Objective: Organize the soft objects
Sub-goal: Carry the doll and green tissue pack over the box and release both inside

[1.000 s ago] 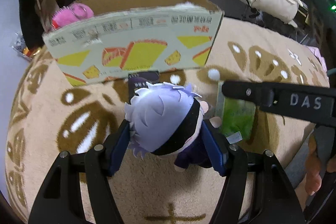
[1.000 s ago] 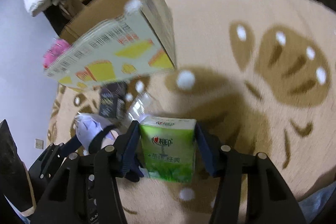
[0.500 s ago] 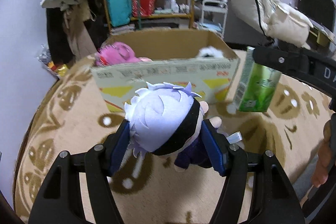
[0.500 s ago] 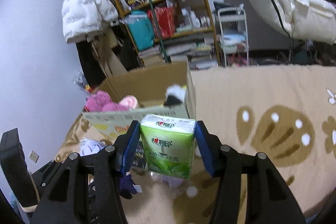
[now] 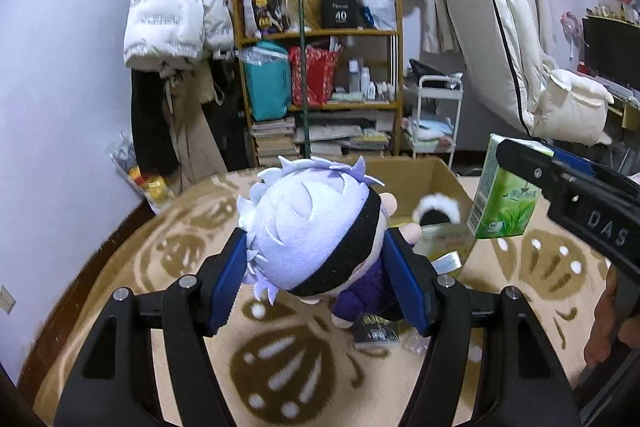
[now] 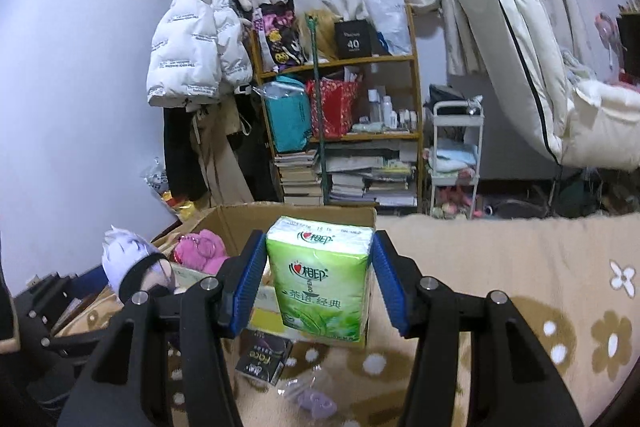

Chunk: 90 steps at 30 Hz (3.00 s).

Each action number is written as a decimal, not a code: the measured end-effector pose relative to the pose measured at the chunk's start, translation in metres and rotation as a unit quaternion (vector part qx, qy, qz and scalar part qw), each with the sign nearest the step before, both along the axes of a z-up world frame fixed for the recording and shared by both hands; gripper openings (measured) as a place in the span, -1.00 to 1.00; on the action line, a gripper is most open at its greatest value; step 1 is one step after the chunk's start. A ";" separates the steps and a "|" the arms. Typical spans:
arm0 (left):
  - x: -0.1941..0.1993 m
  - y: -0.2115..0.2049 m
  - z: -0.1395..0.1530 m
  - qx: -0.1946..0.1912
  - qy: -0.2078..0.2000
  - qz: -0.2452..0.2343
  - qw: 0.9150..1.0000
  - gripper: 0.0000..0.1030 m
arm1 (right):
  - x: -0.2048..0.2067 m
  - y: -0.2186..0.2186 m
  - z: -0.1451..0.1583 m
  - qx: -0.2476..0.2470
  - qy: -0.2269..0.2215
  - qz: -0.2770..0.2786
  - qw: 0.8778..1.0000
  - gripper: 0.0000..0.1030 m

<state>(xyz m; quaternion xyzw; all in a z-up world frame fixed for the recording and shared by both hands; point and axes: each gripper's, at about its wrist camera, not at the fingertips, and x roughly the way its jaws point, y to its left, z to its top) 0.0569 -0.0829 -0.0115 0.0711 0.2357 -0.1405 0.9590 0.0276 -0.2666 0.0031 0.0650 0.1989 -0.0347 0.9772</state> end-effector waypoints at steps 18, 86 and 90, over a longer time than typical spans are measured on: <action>0.051 -0.009 0.023 0.010 -0.059 0.015 0.998 0.30 | 0.038 0.010 0.010 -0.073 -0.024 -0.004 0.997 0.10; 0.092 -0.024 -0.010 -0.004 0.018 -0.006 1.000 0.83 | 0.079 -0.043 -0.026 0.087 0.037 0.011 0.995 0.70; 0.088 -0.022 -0.008 0.001 0.017 -0.001 1.000 0.84 | 0.072 -0.040 -0.021 0.064 0.034 0.007 0.997 0.83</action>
